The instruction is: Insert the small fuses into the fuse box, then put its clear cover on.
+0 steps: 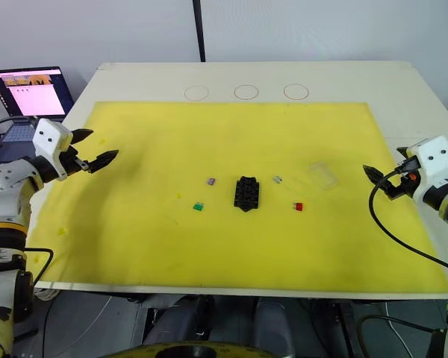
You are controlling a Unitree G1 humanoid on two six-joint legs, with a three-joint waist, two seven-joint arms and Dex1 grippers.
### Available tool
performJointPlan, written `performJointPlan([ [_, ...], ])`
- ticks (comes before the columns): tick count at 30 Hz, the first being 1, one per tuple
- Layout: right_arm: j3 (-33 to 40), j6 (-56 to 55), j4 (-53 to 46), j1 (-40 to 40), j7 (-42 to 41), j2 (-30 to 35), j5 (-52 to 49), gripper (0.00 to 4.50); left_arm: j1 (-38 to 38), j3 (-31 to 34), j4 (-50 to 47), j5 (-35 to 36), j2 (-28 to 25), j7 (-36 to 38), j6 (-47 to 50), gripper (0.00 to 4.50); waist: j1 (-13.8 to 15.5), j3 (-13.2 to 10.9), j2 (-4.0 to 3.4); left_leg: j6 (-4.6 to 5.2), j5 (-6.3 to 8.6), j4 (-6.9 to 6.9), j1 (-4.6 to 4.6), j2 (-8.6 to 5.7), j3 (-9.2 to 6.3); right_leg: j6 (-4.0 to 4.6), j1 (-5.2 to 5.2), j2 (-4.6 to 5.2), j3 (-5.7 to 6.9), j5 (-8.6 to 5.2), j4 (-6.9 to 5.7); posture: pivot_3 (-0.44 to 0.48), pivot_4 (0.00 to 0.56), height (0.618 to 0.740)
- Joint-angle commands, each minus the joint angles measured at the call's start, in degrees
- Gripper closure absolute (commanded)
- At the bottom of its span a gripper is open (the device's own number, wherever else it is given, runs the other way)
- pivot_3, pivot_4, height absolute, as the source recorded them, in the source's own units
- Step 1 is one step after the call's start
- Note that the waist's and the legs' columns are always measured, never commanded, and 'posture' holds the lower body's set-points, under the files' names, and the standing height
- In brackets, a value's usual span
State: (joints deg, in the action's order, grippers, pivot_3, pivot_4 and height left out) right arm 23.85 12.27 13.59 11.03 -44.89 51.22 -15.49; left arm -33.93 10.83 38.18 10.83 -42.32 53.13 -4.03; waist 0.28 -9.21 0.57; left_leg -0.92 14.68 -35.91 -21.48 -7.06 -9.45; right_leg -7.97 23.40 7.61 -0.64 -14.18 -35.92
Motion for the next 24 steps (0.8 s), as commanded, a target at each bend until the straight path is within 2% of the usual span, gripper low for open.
performJointPlan([
  [1,3.3,0.2,-2.1,-0.2,-0.5,2.0,-1.6,0.04,-0.3,1.5,-2.0,1.9,-1.5,1.4,0.5,0.0,0.0,0.0,0.0,0.0,0.0,0.0,0.0,0.0,0.0,0.0,0.0,0.0,0.0,0.0,0.0,0.0,0.15,0.74],
  [8,4.8,2.3,-6.3,0.4,-2.3,1.4,-5.7,0.04,-1.1,1.1,-2.7,2.3,-1.7,2.7,1.5,0.0,-0.2,0.0,0.0,0.0,0.0,0.0,0.0,0.0,0.0,0.0,0.0,0.0,0.0,0.0,-0.01,0.0,0.15,0.74],
  [11,3.3,6.7,-14.3,-0.6,-5.1,1.5,-9.9,0.04,-1.5,1.2,-4.0,3.4,-2.2,4.3,4.5,0.0,-0.2,0.0,0.0,0.0,0.0,0.0,0.0,0.0,-0.01,0.0,0.0,0.0,0.0,0.0,-0.01,0.0,0.15,0.74],
  [19,-8.6,20.0,-44.0,0.6,-4.6,-1.5,-21.3,0.04,-2.0,0.0,-10.9,9.4,-4.3,12.3,22.4,0.0,-1.0,0.0,0.01,0.02,0.01,0.0,-0.04,0.02,-0.09,-0.01,0.01,0.0,0.05,-0.01,-0.01,0.0,0.15,0.74],
  [24,-15.4,18.7,-51.5,2.2,-3.9,-2.3,-19.1,0.04,-2.3,-2.0,-15.8,12.5,-4.8,16.1,34.5,0.0,-0.9,-0.1,0.1,0.03,0.02,-0.03,-0.06,0.01,-0.09,-0.02,0.0,0.01,0.06,-0.01,0.02,0.0,0.15,0.74],
])
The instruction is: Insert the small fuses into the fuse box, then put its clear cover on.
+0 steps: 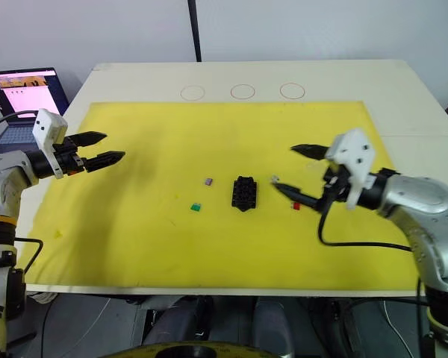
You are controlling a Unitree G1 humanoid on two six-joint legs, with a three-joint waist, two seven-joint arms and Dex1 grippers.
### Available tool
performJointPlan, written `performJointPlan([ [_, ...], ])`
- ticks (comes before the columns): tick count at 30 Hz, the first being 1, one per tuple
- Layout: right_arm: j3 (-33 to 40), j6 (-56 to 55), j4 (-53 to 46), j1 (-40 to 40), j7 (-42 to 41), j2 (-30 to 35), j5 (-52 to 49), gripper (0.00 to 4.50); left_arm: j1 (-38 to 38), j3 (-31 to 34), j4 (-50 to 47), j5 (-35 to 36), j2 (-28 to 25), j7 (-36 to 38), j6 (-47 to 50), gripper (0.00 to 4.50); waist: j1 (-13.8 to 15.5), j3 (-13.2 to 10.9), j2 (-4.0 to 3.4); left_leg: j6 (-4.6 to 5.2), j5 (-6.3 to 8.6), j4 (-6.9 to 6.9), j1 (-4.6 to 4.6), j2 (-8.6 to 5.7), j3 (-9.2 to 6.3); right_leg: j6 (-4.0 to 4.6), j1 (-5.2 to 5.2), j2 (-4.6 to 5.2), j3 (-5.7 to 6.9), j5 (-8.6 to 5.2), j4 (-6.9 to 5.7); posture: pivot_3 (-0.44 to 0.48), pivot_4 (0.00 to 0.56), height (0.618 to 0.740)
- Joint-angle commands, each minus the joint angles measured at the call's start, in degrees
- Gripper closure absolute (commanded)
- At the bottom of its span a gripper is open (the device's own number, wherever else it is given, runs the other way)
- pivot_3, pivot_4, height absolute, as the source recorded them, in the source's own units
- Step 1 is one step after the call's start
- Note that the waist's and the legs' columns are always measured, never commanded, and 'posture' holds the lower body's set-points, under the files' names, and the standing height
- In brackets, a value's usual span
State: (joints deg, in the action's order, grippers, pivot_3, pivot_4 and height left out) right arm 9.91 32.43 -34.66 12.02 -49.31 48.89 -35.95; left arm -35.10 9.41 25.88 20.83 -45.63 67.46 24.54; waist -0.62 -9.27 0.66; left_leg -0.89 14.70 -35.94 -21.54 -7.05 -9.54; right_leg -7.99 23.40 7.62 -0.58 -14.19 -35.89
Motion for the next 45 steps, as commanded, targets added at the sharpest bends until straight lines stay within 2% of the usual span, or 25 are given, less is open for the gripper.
performJointPlan([
  [1,-2.5,-2.5,-3.4,1.3,0.0,0.4,2.6,0.04,-1.4,-0.9,-4.4,3.6,-1.4,2.4,8.9,0.0,0.1,0.0,0.01,0.0,0.0,-0.01,0.0,0.0,0.0,0.0,0.0,0.0,0.0,0.0,0.0,0.0,0.15,0.74],
  [4,-4.0,-4.8,-2.7,1.1,-1.3,0.9,4.9,0.04,-2.1,-3.1,-8.9,8.2,-0.9,4.4,21.8,0.0,0.1,0.0,0.07,0.0,0.0,-0.03,0.0,-0.01,-0.01,0.0,-0.03,0.0,0.04,0.0,0.0,0.0,0.15,0.74],
  [7,-4.7,-7.0,-1.6,1.1,-0.6,0.3,7.8,0.04,-5.2,-3.2,-11.2,15.9,0.1,3.4,41.5,0.0,0.0,-0.1,0.17,0.0,0.0,-0.04,0.0,-0.01,-0.03,-0.01,-0.03,-0.02,0.05,-0.01,-0.03,0.0,0.15,0.74],
  [11,-5.0,-7.0,-1.7,0.3,-0.1,-0.5,8.3,0.04,-8.4,-3.7,-12.0,23.4,1.0,1.6,62.4,0.0,-0.3,-0.2,0.25,0.01,0.0,-0.03,0.02,-0.01,-0.04,-0.05,0.0,-0.05,0.05,-0.04,-0.09,0.0,0.15,0.74],
  [13,-5.0,-6.8,-2.2,-0.1,0.1,-0.8,8.2,0.04,-9.9,-5.3,-9.1,27.2,1.7,-0.3,67.4,0.0,-0.4,-0.2,0.25,0.01,0.0,-0.01,0.06,-0.01,-0.02,-0.04,0.01,-0.06,0.01,-0.05,-0.11,0.0,0.15,0.74],
  [18,-5.2,-6.2,-2.9,-0.5,1.5,-1.2,8.6,0.04,-11.7,-8.8,-0.2,30.8,3.2,-5.3,68.0,0.0,-0.2,-0.2,0.25,0.0,0.0,-0.04,0.07,-0.01,-0.03,-0.02,0.02,-0.07,-0.01,-0.04,-0.13,0.0,0.15,0.74],
  [23,-4.1,-4.8,-4.0,-1.7,2.6,-1.1,8.0,0.04,-10.1,-10.4,0.4,33.1,4.2,-8.1,68.0,0.0,0.0,-0.2,0.28,-0.01,0.0,-0.04,0.03,-0.02,-0.02,-0.02,0.04,-0.03,-0.03,-0.04,-0.1,0.0,0.15,0.74],
  [34,-2.7,-3.9,-5.6,-4.1,3.3,-0.1,8.0,0.04,-8.4,-9.6,0.6,32.1,10.4,-12.9,68.0,0.0,0.1,-0.2,0.29,-0.02,0.0,-0.05,0.02,-0.03,0.0,-0.02,0.04,-0.03,-0.07,-0.04,-0.1,0.0,0.15,0.74],
  [45,-0.5,-3.4,-6.5,-5.8,2.6,0.8,7.7,0.04,-9.1,-9.2,3.7,28.6,13.1,-14.1,67.8,0.0,0.2,-0.2,0.28,-0.02,0.01,-0.08,0.05,-0.03,0.02,-0.02,0.0,-0.02,-0.06,-0.03,-0.1,0.0,0.15,0.74],
])
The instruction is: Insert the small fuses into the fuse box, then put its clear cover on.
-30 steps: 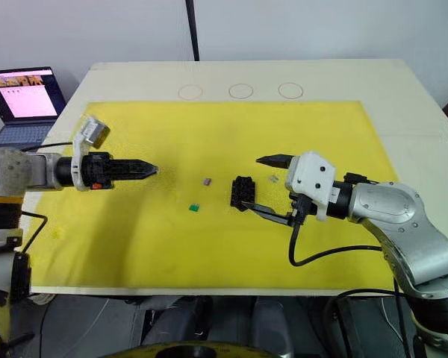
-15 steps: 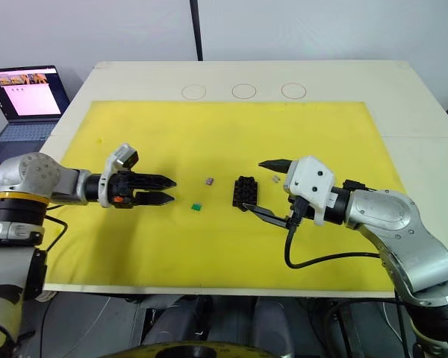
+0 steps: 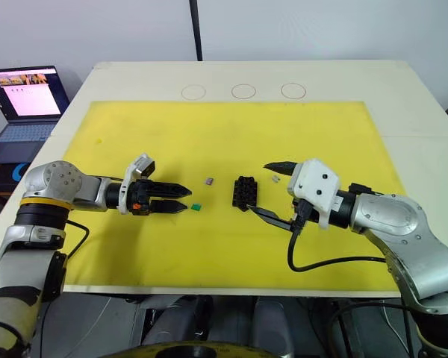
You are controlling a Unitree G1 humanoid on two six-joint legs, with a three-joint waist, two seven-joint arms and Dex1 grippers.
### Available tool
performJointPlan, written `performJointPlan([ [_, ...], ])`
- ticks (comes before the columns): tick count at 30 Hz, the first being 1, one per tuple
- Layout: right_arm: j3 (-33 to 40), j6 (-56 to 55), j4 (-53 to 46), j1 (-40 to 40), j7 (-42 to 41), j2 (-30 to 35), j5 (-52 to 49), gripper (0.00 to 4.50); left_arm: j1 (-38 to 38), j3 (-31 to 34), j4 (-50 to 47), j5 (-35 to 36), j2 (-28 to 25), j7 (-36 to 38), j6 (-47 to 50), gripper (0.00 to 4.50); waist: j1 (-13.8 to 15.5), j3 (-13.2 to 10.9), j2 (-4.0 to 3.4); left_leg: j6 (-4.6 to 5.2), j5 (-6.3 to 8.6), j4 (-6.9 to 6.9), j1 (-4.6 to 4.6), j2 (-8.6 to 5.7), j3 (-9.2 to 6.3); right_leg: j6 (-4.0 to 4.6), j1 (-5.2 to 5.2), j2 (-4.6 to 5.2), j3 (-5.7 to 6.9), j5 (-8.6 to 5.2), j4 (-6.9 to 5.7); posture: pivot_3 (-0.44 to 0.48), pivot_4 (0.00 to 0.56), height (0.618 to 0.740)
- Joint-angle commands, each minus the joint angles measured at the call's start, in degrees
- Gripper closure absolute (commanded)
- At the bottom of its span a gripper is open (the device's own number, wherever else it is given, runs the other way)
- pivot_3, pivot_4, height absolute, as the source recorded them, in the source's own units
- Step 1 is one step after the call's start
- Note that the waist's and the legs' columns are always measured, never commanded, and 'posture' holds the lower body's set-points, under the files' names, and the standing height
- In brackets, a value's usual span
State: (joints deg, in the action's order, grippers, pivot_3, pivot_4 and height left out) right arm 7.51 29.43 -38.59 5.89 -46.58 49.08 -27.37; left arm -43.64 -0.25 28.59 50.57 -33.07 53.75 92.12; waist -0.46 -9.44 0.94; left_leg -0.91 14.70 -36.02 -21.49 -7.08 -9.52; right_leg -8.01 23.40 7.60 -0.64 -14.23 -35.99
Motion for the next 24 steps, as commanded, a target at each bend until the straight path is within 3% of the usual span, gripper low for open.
performJointPlan([
  [1,2.0,-0.1,-2.7,0.5,0.0,0.6,-1.1,0.04,-0.5,0.4,1.1,-1.4,0.7,-0.2,0.1,0.0,0.0,0.0,-0.01,0.0,0.0,0.0,0.01,0.0,0.01,0.0,-0.01,0.0,0.0,0.0,0.0,0.0,0.15,0.74],
  [24,2.8,1.5,-3.9,0.2,0.1,1.8,-2.4,0.04,-2.0,-1.7,2.6,-4.8,5.8,2.7,-0.9,0.0,1.4,0.0,-0.01,0.0,0.0,-0.05,0.0,-0.02,0.02,-0.01,-0.07,0.04,0.02,0.0,0.03,0.0,0.15,0.74],
])
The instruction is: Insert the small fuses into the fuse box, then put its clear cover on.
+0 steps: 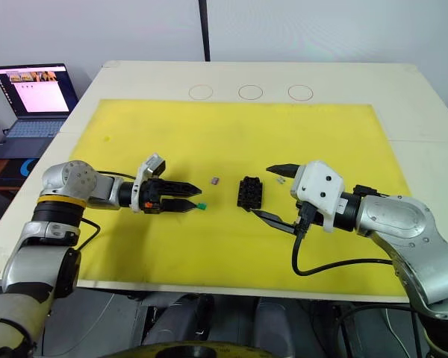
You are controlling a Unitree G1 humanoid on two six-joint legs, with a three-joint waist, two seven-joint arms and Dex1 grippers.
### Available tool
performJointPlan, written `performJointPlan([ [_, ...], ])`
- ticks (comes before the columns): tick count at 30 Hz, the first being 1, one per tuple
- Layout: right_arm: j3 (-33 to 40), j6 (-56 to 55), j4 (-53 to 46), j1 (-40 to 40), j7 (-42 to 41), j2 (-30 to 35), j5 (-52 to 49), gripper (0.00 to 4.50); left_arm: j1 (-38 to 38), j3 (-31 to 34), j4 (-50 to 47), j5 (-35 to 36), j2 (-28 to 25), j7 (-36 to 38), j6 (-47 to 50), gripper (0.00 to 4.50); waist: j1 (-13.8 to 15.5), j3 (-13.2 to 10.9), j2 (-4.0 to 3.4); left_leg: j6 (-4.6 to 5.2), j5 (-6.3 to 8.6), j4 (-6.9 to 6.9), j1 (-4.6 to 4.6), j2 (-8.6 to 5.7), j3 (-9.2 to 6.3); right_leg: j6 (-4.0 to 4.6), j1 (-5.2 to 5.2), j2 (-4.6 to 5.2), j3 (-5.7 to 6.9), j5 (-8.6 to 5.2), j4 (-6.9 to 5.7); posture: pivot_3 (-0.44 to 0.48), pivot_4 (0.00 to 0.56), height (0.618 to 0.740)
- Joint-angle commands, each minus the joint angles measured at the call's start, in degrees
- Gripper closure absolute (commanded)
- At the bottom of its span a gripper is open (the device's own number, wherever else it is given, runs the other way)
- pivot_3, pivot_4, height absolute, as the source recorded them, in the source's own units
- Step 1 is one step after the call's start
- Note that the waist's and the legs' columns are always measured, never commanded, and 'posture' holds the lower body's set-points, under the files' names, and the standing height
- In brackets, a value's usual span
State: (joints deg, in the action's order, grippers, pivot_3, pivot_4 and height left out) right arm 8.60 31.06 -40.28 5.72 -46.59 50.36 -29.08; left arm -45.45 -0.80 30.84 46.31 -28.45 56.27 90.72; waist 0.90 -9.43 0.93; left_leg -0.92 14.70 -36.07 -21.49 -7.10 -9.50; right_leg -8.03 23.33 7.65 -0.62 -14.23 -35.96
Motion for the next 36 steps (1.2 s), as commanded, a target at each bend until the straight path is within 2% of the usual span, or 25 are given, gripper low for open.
performJointPlan([
  [1,1.8,-0.1,-2.2,0.4,0.1,0.6,-0.7,0.04,-0.2,-1.3,0.3,-0.6,1.3,0.3,0.5,0.0,0.0,0.0,0.0,0.0,0.0,0.0,0.0,0.0,0.0,0.0,0.0,0.0,0.0,0.0,0.0,0.0,0.15,0.74],
  [4,1.9,0.0,-2.2,0.3,0.2,0.5,-0.8,0.04,-0.2,-1.7,0.4,-0.9,1.5,0.6,0.3,0.0,0.0,0.0,0.0,0.0,0.0,0.0,0.0,0.0,0.0,0.0,0.0,0.0,0.0,0.0,0.01,0.0,0.15,0.74],
  [9,2.0,-0.1,-2.1,-0.1,0.4,0.5,-0.6,0.04,1.0,-4.0,2.1,-5.4,1.8,-0.2,-5.4,0.0,0.1,0.0,-0.04,0.0,0.0,-0.01,0.02,0.0,0.0,0.0,-0.06,0.0,0.01,0.0,0.03,0.0,0.15,0.74],
  [11,2.0,-0.4,-2.0,-0.5,0.3,0.6,-0.3,0.0,1.6,-5.2,2.5,-6.8,1.4,-0.1,-7.0,0.37,0.3,0.0,-0.05,0.0,0.0,-0.03,0.07,-0.01,-0.01,0.0,-0.13,0.01,0.03,0.0,0.04,0.0,0.15,0.74],
  [12,2.0,-0.4,-2.0,-0.6,0.3,0.6,-0.2,0.0,1.8,-5.6,2.7,-7.2,1.2,0.1,-7.5,0.61,0.3,0.1,-0.06,0.0,0.0,-0.04,0.08,-0.01,-0.01,-0.01,-0.16,0.01,0.03,0.0,0.05,0.0,0.15,0.74],
  [18,1.7,-0.6,-1.7,-0.2,0.3,0.5,-0.1,0.0,3.0,-8.1,3.1,-9.7,0.5,0.3,-9.7,2.86,0.0,0.1,-0.14,0.0,0.0,-0.01,0.1,0.0,-0.01,-0.02,-0.16,0.01,0.03,-0.01,0.06,0.0,0.15,0.74],
  [23,1.3,-0.9,-1.5,-0.1,0.3,0.3,0.2,0.0,4.3,-8.8,1.7,-10.1,-0.5,0.8,-9.6,4.47,-0.1,0.3,-0.4,0.0,0.0,0.01,0.11,0.01,0.0,-0.02,-0.15,0.0,0.03,-0.01,0.06,0.0,0.15,0.74],
  [31,0.2,-1.8,-0.5,0.5,0.2,-0.3,0.8,0.0,4.0,-8.4,0.7,-8.9,-2.3,2.6,-8.1,4.47,-0.4,0.3,-0.46,0.0,0.01,0.04,0.12,0.04,0.0,-0.02,-0.12,-0.04,0.03,-0.02,0.06,0.0,0.15,0.74],
  [34,0.3,-1.8,-0.2,1.0,-0.1,-0.2,0.4,0.0,1.2,-13.4,-2.2,-9.0,-6.4,11.4,-11.4,4.47,-0.8,0.2,-0.38,0.0,0.0,0.08,0.08,0.06,0.01,-0.01,-0.03,-0.05,0.02,-0.02,0.05,0.0,0.15,0.74],
  [36,0.1,-1.8,0.5,1.7,-0.3,-0.3,0.2,0.0,-3.9,-19.4,-1.5,-11.8,-9.8,23.6,-19.2,4.47,-1.0,0.2,-0.28,0.0,0.0,0.11,0.03,0.08,0.02,0.01,0.05,-0.08,0.01,-0.02,0.05,0.0,0.15,0.74],
])
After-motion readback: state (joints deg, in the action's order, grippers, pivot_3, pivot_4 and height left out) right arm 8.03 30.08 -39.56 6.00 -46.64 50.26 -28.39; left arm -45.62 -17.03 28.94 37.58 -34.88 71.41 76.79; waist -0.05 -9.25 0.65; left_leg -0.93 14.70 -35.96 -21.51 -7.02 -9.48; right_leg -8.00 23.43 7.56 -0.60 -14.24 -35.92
